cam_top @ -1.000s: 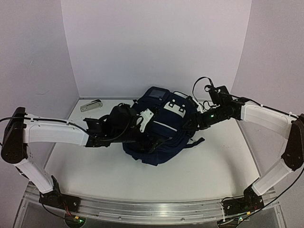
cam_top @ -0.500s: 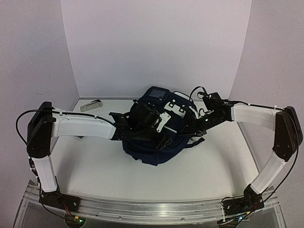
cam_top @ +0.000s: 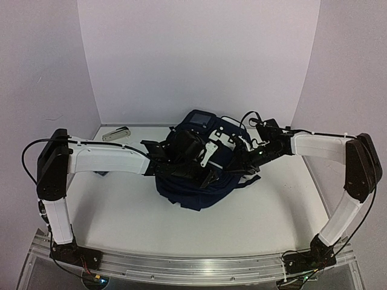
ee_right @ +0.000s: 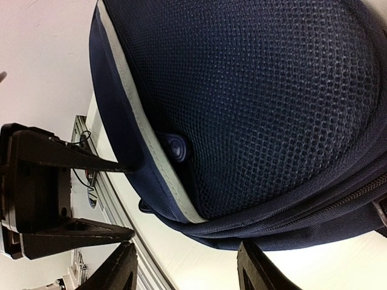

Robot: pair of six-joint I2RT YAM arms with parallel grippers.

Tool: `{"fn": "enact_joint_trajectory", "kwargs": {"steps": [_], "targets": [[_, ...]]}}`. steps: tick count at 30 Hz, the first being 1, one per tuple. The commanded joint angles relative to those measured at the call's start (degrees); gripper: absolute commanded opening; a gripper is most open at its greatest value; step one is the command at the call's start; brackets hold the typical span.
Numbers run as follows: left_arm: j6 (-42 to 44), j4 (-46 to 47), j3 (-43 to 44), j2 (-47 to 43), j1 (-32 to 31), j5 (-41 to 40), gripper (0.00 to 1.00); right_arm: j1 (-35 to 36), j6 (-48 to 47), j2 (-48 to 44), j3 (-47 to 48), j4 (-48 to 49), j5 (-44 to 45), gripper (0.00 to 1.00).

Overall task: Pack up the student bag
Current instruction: Unzip the student bag at the center of the board.

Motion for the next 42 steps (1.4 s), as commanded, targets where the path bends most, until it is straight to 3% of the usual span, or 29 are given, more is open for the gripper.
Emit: {"fn": "enact_joint_trajectory", "kwargs": {"steps": [1,15,28,36,42], "targets": [[-2.5,-3.3,0.3,-2.6,-0.3,4.1,0.41,-0.1,1.1,0.4,0.3,2.6,-1.3,0.56],[-3.9,-4.2,-1.1,-6.2,-1.3,2.9,0.41,0.0,1.1,0.6,0.0,2.8,-1.3,0.56],[-2.8,-6.4,2.4,-1.0,-1.3,-0.1,0.47,0.0,1.5,1.3,0.1,3.1,-1.7,0.55],[-1.3,-7.6,7.4,4.0,-1.4,-0.2,0.45,-0.1,2.7,2.4,0.1,4.4,-2.4,0.54],[-0.7,-8.7,10.5,6.3,-1.3,-1.8,0.32,0.1,4.4,3.0,0.2,5.9,-3.1,0.53]]}}
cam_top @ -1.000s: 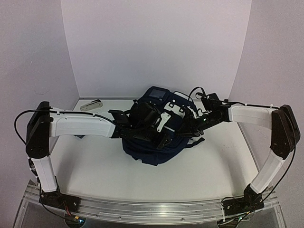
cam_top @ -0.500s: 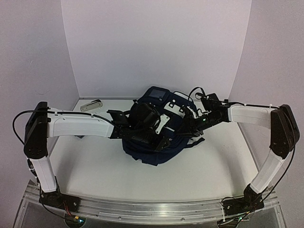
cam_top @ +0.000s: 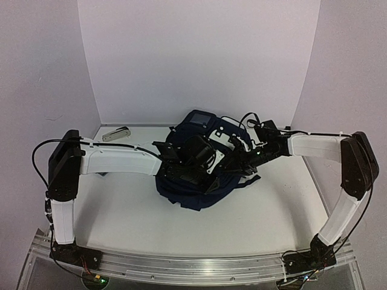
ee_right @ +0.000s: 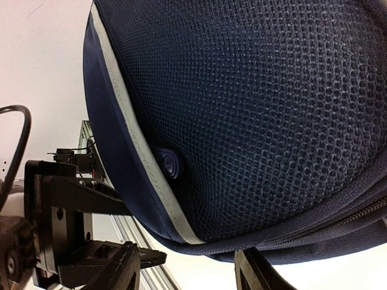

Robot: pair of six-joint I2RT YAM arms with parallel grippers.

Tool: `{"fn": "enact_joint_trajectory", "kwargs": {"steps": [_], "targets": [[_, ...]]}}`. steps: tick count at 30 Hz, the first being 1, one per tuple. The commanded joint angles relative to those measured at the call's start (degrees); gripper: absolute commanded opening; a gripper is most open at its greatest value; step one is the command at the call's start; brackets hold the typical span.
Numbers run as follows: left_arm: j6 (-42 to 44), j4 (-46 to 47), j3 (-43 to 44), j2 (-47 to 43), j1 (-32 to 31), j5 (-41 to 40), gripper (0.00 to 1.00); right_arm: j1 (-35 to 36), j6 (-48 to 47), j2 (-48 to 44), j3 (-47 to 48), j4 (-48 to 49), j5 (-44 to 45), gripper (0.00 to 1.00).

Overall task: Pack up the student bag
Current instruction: Unzip the student bag at the center of the board.

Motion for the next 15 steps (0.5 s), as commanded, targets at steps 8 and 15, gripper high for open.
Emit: {"fn": "enact_joint_trajectory", "kwargs": {"steps": [8,15], "targets": [[-0.3,0.1,3.1,-0.2,0.1,-5.2,0.07,0.3,2.5,2.0,0.7,3.3,-0.1,0.51],[-2.2,-0.4,1.2,-2.6,0.1,-6.7,0.00,0.3,2.9,2.8,1.5,3.1,2.9,0.39]]}}
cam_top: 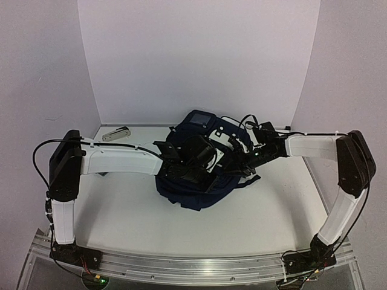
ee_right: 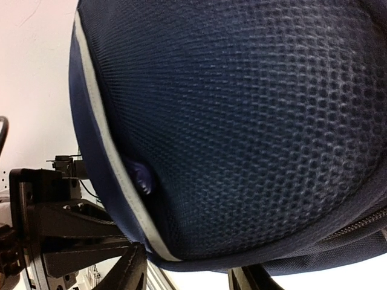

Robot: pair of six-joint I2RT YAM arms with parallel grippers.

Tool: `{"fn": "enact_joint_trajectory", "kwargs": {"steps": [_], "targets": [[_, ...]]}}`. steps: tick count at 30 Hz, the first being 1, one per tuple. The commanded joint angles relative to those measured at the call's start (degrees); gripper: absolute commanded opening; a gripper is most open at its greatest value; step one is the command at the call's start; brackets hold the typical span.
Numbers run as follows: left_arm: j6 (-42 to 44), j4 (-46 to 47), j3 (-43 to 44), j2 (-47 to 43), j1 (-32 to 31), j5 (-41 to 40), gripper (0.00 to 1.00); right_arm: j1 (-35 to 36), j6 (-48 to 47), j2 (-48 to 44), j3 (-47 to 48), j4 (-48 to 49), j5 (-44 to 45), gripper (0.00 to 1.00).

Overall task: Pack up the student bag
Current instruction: Unzip the student bag at the center of the board.

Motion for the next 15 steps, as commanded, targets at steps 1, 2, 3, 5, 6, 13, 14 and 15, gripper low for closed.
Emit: {"fn": "enact_joint_trajectory", "kwargs": {"steps": [1,2,3,5,6,13,14,15], "targets": [[-1.6,1.1,-0.9,-4.1,0.3,-1.8,0.00,0.3,0.4,0.8,1.6,1.1,2.8,0.35],[-1.9,1.4,-1.9,-4.8,0.3,-1.2,0.00,0.2,0.4,0.8,1.8,1.1,3.2,0.32],[-2.1,1.6,-2.7,-5.7,0.3,-0.8,0.00,0.2,0.4,0.7,1.9,1.0,3.7,0.27],[-2.5,1.7,-4.5,-7.2,0.3,-0.3,0.00,0.0,0.3,0.6,2.4,0.9,4.3,0.18],[-2.8,1.6,-5.2,-8.0,0.3,-0.2,0.00,-0.1,0.3,0.4,2.6,0.9,4.5,0.12],[-5.0,-0.9,-9.5,-11.3,0.4,-3.3,0.00,-1.8,-0.4,-2.1,2.3,0.0,7.7,0.00],[-5.4,-1.0,-10.2,-11.9,0.5,-4.1,0.00,-2.1,-0.6,-2.6,2.0,-0.2,8.1,0.00],[-5.7,-1.0,-10.9,-12.5,0.7,-4.7,0.00,-2.4,-0.9,-2.9,1.9,-0.5,8.5,0.00]]}}
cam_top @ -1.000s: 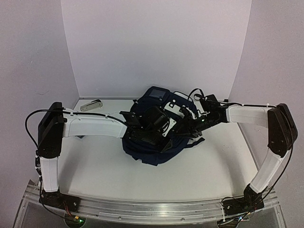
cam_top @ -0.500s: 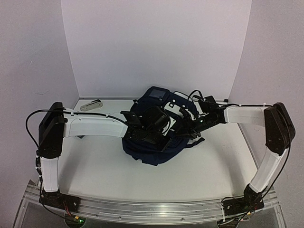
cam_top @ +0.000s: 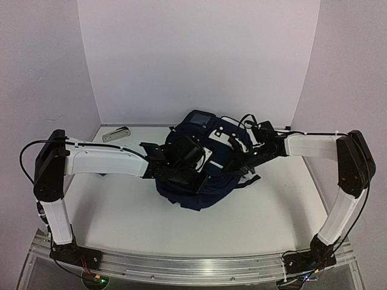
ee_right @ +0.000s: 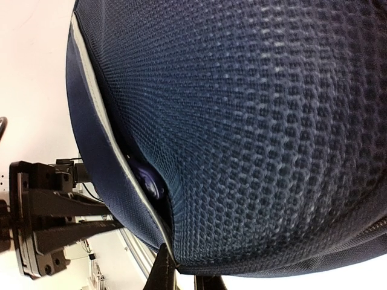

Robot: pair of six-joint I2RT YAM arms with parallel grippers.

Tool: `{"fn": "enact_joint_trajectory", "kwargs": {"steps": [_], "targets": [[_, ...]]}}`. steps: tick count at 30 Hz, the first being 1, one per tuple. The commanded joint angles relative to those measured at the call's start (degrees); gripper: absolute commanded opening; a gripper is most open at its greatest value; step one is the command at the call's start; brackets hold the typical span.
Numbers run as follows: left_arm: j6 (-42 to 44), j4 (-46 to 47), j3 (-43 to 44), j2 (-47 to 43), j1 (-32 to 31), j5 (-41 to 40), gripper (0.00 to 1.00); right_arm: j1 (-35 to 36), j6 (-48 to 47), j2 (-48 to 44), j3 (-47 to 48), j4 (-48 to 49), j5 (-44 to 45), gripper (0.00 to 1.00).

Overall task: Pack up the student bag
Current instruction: Unzip the student bag at the center of the board.

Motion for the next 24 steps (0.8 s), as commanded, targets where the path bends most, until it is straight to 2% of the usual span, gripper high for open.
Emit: {"fn": "enact_joint_trajectory", "kwargs": {"steps": [1,13,15,17,18,21,24], "targets": [[-2.5,-3.6,-2.8,-6.2,0.7,-3.7,0.00,-2.9,-2.8,-3.3,1.0,-0.3,7.9,0.00],[-1.1,1.2,-12.9,-17.7,9.6,-5.5,0.00,-6.9,-9.9,-7.7,1.2,-7.6,12.6,0.00],[0.2,2.8,-14.2,-19.0,9.7,-3.0,0.00,-7.0,-12.6,-8.5,2.0,-9.1,13.8,0.00],[1.3,4.3,-14.4,-18.9,9.7,1.9,0.00,-7.0,-16.9,-9.0,4.1,-11.8,11.1,0.03],[1.8,5.0,-14.5,-18.6,9.6,4.3,0.00,-6.8,-19.6,-9.1,5.6,-13.8,9.0,0.08],[1.4,6.5,-14.3,-17.1,9.5,8.8,0.00,-4.9,-28.0,-9.3,10.7,-21.7,6.7,0.39],[0.7,8.0,-14.1,-16.6,9.5,10.7,0.00,-1.6,-32.4,-11.2,13.1,-23.3,10.7,0.53]]}}
